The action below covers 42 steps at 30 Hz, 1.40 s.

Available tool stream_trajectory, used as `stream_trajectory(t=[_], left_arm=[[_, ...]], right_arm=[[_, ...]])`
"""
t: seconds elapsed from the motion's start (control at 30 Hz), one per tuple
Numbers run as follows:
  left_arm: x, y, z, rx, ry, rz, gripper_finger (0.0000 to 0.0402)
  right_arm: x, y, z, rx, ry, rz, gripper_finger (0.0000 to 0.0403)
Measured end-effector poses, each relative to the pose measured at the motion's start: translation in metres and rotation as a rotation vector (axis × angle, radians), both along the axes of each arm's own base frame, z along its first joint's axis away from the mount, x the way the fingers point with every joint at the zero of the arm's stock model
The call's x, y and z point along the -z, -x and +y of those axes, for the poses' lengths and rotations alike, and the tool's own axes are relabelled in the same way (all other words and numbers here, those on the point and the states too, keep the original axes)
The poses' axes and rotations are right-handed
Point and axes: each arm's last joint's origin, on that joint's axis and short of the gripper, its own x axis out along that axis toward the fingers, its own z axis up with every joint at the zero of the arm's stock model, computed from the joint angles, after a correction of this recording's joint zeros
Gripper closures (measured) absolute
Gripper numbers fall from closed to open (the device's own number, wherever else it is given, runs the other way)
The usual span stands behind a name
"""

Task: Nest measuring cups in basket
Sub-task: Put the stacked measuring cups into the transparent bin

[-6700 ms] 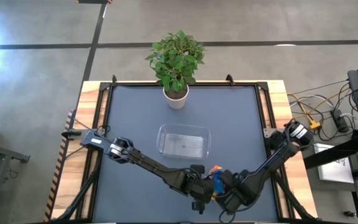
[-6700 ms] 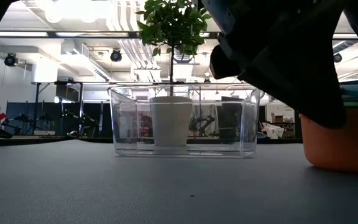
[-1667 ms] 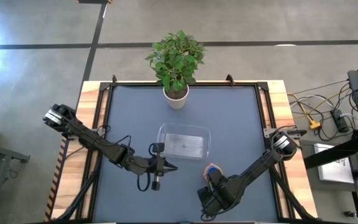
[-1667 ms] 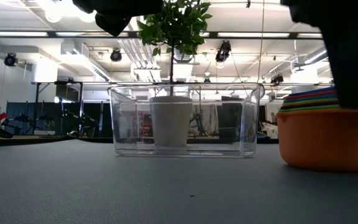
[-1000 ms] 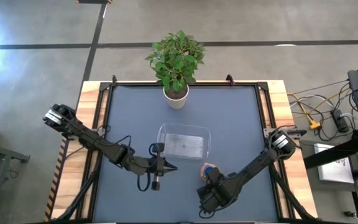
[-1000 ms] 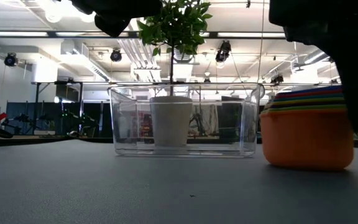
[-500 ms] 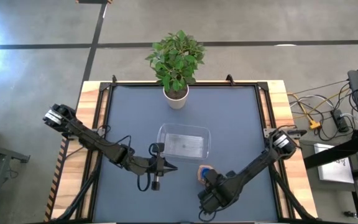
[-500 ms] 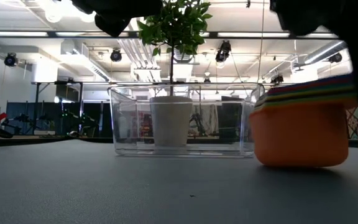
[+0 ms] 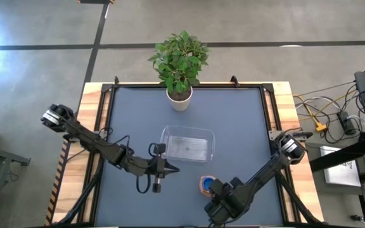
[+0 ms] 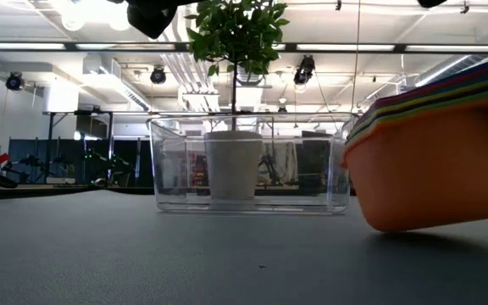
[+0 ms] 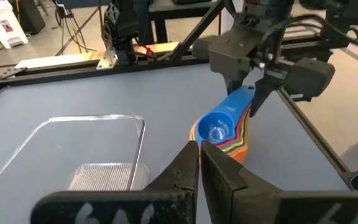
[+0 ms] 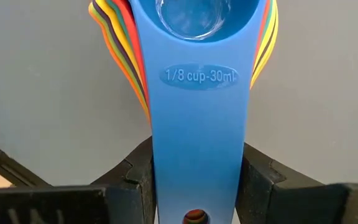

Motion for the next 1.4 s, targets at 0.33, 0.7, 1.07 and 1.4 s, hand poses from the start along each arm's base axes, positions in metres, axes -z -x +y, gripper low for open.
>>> stream_trajectory(t=[0.33, 0.7, 1.07, 1.4], left_arm=[[-0.009, 0.027, 0.011, 0.052, 0.068, -0.103, 0.0402], [-0.008, 0.061, 0.03, 0.045, 0.15, -0.216, 0.0402], [-0.006, 0.064, 0.031, 0.055, 0.156, -0.278, 0.0402], [-0.008, 0.065, 0.031, 0.084, 0.161, -0.282, 0.0402]], right_arm=[[-0.001, 0.003, 0.005, -0.125, 0.104, -0.081, 0.0267], [-0.018, -0.007, 0.01, -0.304, 0.18, -0.219, 0.0268], [-0.056, -0.033, -0.013, -0.43, 0.444, -0.335, 0.0268], [-0.085, -0.063, -0.079, -0.532, 0.558, -0.233, 0.0268]])
